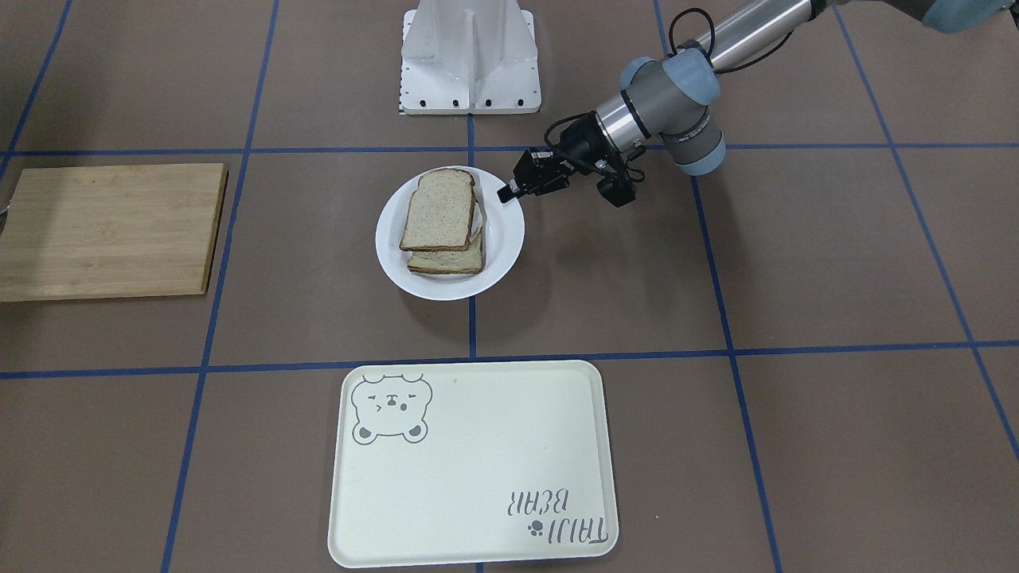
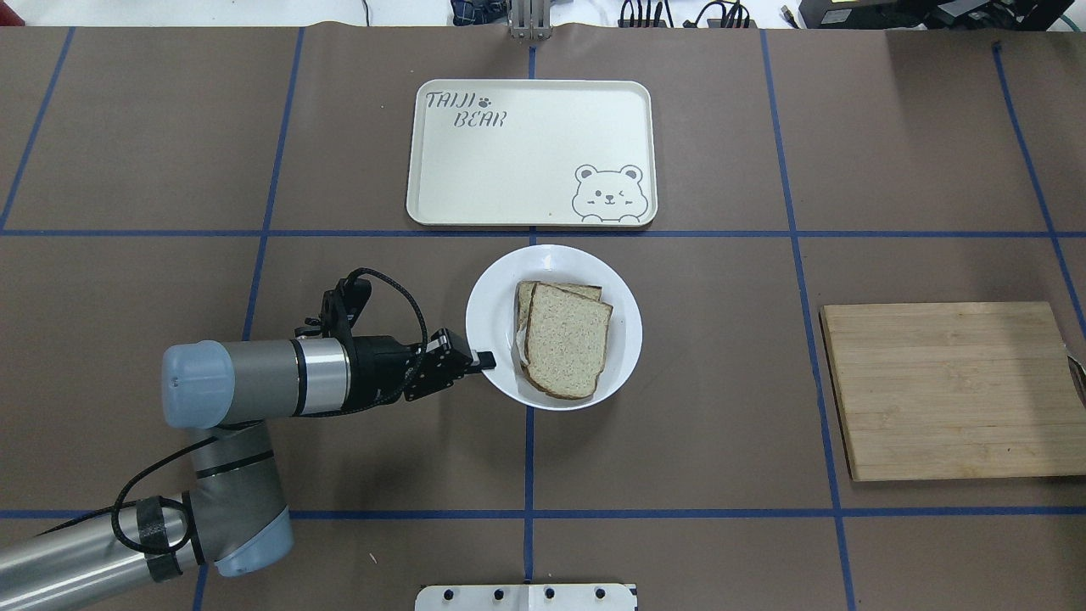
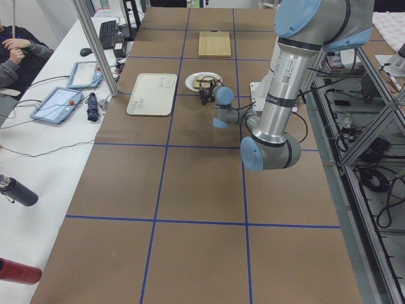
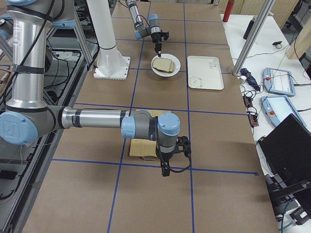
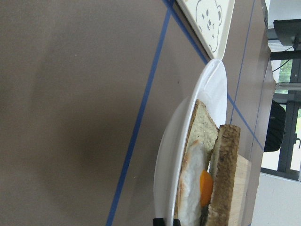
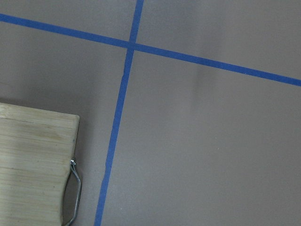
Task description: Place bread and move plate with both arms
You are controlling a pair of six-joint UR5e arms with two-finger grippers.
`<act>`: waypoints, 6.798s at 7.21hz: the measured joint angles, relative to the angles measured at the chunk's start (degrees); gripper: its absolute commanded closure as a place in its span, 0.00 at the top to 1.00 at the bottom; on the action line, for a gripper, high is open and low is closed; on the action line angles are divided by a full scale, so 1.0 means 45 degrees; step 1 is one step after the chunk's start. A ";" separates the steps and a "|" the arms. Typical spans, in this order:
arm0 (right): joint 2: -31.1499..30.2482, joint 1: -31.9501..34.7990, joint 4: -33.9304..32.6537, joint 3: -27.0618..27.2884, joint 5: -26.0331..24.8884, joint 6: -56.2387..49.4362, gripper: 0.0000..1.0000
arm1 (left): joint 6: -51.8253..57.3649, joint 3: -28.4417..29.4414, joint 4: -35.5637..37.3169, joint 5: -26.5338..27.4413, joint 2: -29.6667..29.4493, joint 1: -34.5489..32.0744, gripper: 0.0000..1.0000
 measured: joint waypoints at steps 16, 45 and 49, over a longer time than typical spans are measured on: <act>0.0002 -0.0001 0.0000 -0.0230 -0.0004 -0.0054 1.00 | -0.3524 0.5981 0.3465 0.4489 -0.5483 -0.1567 0.98; -0.0085 0.0000 0.0000 -0.0296 0.0281 -0.0065 1.00 | 2.9062 -0.3669 2.0240 -0.7032 0.6708 -1.5608 0.98; -0.0072 0.0000 0.0003 -0.0285 0.0361 -0.0058 1.00 | 2.9079 -0.3747 2.0258 -0.7028 0.6772 -1.5607 0.98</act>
